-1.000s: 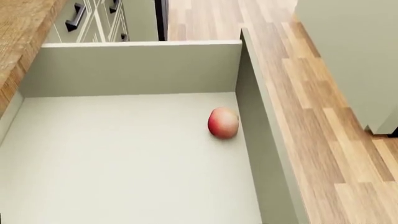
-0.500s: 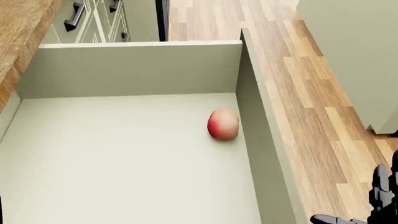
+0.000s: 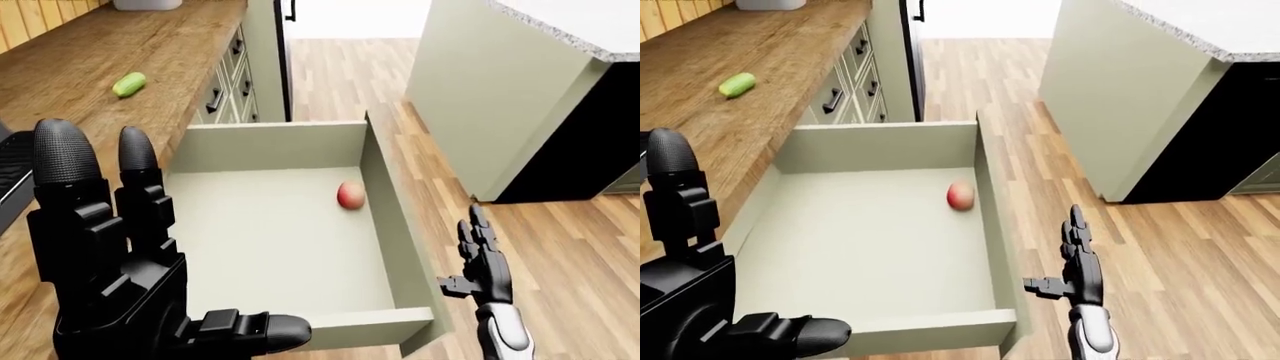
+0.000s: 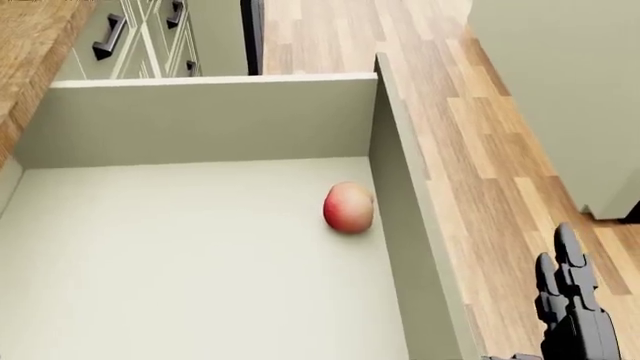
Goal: Close the right drawer.
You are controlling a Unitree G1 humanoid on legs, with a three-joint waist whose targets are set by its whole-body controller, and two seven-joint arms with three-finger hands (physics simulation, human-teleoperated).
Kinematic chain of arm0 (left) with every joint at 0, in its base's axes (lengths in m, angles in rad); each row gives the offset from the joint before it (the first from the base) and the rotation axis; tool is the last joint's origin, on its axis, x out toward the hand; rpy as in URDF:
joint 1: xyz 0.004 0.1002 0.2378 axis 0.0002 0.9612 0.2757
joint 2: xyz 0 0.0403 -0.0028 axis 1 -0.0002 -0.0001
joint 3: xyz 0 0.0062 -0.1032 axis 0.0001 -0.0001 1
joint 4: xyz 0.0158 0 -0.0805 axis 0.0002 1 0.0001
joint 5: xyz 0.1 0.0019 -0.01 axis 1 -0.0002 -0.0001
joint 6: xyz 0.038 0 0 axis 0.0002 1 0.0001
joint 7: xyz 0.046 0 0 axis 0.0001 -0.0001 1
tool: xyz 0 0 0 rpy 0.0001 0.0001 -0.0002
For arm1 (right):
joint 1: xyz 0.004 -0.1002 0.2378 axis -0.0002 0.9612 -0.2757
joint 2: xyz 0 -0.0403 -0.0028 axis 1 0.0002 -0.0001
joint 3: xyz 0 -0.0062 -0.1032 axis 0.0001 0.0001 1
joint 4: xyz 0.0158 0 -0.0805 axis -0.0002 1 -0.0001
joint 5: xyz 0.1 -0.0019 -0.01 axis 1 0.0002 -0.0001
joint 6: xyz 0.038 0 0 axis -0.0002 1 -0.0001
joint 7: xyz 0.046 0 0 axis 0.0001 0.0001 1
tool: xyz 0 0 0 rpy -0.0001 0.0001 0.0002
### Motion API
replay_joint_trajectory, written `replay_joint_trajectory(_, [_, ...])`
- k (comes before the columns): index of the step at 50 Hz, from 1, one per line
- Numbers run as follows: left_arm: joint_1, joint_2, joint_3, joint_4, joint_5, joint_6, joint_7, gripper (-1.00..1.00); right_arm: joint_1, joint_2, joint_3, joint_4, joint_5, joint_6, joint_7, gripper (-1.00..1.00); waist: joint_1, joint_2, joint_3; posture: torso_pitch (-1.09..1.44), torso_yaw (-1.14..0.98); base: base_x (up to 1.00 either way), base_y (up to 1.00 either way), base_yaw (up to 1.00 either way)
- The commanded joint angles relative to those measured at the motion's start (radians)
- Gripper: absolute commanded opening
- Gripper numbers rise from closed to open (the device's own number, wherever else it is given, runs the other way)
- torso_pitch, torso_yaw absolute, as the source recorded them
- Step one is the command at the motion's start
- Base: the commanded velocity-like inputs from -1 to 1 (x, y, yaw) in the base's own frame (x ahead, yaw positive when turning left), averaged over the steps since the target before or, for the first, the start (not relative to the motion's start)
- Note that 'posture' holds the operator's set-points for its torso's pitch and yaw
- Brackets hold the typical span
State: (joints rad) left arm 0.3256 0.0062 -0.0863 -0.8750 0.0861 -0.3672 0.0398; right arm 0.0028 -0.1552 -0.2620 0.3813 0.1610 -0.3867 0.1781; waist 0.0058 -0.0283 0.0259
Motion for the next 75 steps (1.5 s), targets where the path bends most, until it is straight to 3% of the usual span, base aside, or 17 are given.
replay_joint_trajectory(1, [-0.006, 0.000, -0.002, -0.035, -0.002, -0.018, 0.000, 1.00, -0.010, 0.005, 0.033, -0.057, -0.024, -0.017, 0.044, 1.00, 0.004, -0.003, -0.012, 0.00, 0.00, 0.00, 0.00, 0.00])
replay_joint_trajectory(9, [-0.007, 0.002, -0.008, -0.022, 0.004, -0.028, 0.000, 1.00, 0.003, 0.022, 0.048, -0.131, -0.004, 0.071, 0.113, 1.00, 0.002, -0.003, -0.013, 0.00, 0.00, 0.00, 0.00, 0.00])
replay_joint_trajectory(27, [-0.005, 0.005, -0.015, -0.024, 0.007, -0.029, 0.005, 1.00, -0.049, 0.033, 0.104, -0.081, -0.128, 0.101, 0.088, 1.00, 0.002, -0.001, -0.011, 0.00, 0.00, 0.00, 0.00, 0.00])
replay_joint_trajectory(42, [-0.009, 0.002, -0.002, -0.031, -0.006, -0.018, -0.001, 1.00, -0.046, 0.044, 0.151, -0.158, -0.198, 0.160, 0.112, 1.00, 0.006, -0.004, -0.012, 0.00, 0.00, 0.00, 0.00, 0.00])
replay_joint_trajectory(75, [-0.005, 0.001, -0.006, -0.031, -0.007, -0.018, 0.000, 1.00, -0.182, 0.084, 0.252, -0.093, -0.330, 0.218, 0.152, 1.00, 0.009, 0.000, -0.021, 0.00, 0.00, 0.00, 0.00, 0.00])
